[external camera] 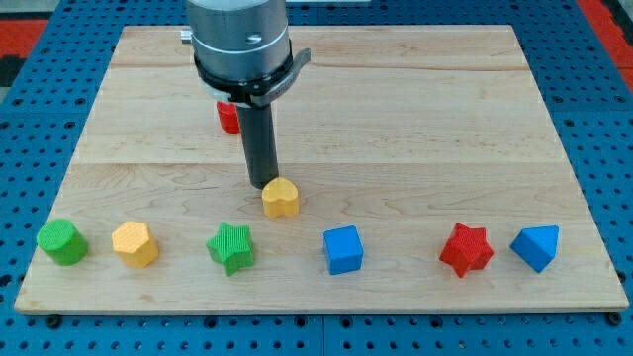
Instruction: Place the yellow heart left to the blue cube
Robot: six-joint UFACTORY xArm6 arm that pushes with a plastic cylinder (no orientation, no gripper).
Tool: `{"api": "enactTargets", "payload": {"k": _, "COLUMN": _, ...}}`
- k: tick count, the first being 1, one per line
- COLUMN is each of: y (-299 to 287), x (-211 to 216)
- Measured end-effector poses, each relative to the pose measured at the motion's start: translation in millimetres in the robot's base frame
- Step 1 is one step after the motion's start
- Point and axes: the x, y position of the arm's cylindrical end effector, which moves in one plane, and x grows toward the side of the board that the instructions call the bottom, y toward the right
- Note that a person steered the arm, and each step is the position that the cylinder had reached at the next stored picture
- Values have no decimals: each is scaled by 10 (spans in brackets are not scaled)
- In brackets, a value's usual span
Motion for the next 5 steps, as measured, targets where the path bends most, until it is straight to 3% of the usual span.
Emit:
{"api": "enactTargets", "payload": {"k": 2, "y": 11, "x": 592}}
{"api": "enactTargets", "payload": {"k": 4, "y": 114, "x": 246}}
{"api": "enactTargets", "payload": {"k": 5, "y": 437, "x": 247}}
